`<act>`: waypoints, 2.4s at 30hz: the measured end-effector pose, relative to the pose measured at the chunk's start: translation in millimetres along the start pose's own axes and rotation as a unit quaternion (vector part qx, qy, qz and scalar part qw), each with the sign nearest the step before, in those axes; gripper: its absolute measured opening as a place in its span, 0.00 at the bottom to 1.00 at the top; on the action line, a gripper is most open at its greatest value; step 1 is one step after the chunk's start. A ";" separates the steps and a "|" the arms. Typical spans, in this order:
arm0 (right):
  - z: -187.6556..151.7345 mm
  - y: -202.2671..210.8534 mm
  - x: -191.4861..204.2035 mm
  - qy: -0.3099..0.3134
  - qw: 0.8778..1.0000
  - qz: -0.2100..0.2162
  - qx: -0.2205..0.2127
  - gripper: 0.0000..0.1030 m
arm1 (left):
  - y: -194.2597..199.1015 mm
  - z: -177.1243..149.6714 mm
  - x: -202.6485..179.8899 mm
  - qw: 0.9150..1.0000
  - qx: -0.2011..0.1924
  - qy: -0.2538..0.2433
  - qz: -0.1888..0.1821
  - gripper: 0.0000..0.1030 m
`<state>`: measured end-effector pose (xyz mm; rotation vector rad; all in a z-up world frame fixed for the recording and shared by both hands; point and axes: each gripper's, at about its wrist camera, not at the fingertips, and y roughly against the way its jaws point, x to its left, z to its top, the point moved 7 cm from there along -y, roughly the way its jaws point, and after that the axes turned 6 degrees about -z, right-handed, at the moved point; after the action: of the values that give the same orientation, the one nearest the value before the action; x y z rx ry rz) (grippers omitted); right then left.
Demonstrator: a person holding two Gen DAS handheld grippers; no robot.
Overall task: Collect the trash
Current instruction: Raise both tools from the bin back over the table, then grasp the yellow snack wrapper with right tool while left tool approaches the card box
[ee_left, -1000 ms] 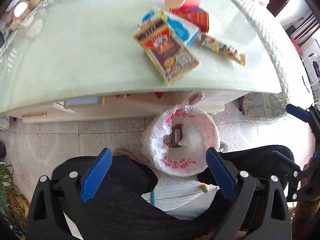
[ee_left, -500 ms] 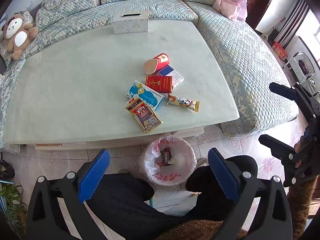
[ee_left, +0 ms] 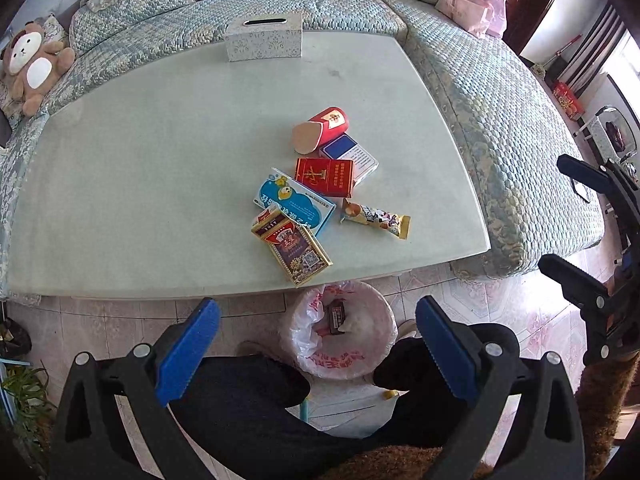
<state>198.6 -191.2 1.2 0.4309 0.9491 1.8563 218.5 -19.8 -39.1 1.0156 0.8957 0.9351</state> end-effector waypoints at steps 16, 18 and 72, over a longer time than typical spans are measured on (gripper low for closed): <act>-11.0 -75.1 -4.7 0.019 0.998 0.001 0.065 0.92 | -74.3 11.1 36.2 0.998 0.052 0.031 0.013 0.93; -12.1 -81.9 -4.8 0.022 0.997 0.001 0.071 0.92 | -80.1 11.7 37.5 0.998 0.056 0.032 0.013 0.93; -79.2 -241.3 18.4 0.105 0.969 0.047 0.217 0.92 | -222.1 14.0 71.6 0.985 0.105 0.135 -0.025 0.93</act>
<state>283.8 -154.1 -235.8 0.5547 1.5144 1.7981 301.0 -11.4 -257.6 1.0540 1.2634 0.9639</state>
